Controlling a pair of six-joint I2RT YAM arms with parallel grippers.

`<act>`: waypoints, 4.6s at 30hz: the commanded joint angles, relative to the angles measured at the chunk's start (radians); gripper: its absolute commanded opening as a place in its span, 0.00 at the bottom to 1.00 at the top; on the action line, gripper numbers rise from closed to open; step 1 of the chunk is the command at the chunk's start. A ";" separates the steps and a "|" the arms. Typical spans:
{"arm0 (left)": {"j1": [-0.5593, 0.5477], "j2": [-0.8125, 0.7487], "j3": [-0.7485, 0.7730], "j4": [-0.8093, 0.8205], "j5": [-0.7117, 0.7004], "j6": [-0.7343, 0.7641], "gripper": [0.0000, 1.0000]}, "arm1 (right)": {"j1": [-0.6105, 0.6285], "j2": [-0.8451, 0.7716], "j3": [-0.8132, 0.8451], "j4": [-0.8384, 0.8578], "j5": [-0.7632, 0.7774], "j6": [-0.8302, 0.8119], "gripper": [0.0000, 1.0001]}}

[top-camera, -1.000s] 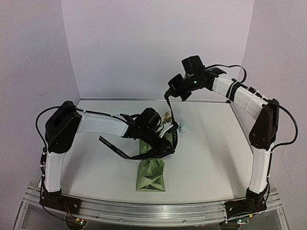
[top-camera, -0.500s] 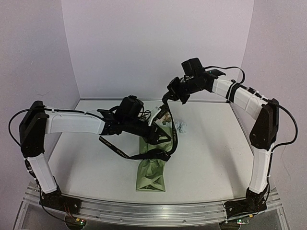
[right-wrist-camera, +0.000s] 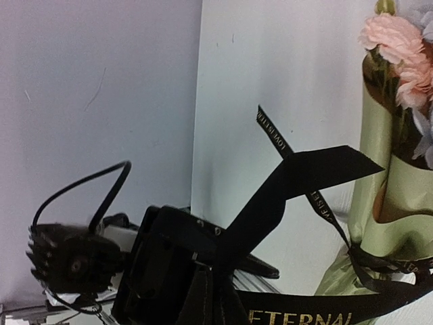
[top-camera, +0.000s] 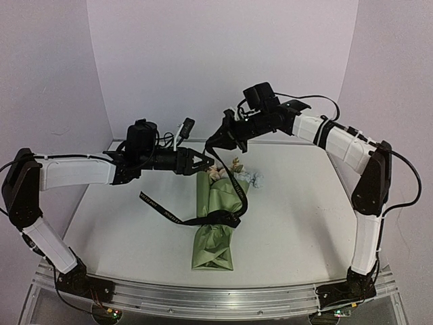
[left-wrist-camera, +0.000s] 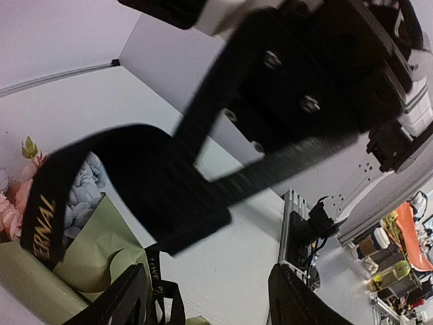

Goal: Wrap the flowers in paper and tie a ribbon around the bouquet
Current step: Pass from the right arm to the left, then cross the half-tied ribbon over the folded bouquet.

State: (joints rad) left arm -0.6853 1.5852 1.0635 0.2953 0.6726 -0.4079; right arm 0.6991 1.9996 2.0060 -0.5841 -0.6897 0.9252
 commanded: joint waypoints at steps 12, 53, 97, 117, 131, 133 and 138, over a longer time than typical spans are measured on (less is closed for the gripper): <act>0.043 0.015 -0.031 0.275 0.179 -0.152 0.65 | 0.034 -0.054 -0.017 0.033 -0.038 -0.025 0.00; 0.027 0.082 -0.043 0.302 -0.011 -0.204 0.00 | 0.045 -0.185 -0.232 0.019 0.124 -0.127 0.52; 0.035 -0.026 -0.046 0.027 -0.198 -0.125 0.00 | 0.070 -0.193 -1.077 0.638 0.300 0.230 0.23; 0.020 -0.223 -0.133 -0.429 -0.151 0.001 0.00 | 0.095 -0.307 -0.825 0.178 0.386 -0.034 0.00; -0.311 -0.138 -0.002 -0.593 -0.029 0.247 0.00 | 0.080 -0.094 -0.510 0.041 0.294 -0.166 0.00; -0.361 -0.060 0.064 -0.613 -0.044 0.282 0.01 | 0.074 -0.084 -0.489 0.035 0.278 -0.169 0.00; -0.417 0.126 0.221 -0.603 -0.063 0.310 0.02 | 0.065 -0.062 -0.453 0.006 0.254 -0.188 0.00</act>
State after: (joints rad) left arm -1.0700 1.6068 1.1616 -0.3145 0.6189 -0.1590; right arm 0.7746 1.9236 1.4934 -0.5424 -0.4057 0.7705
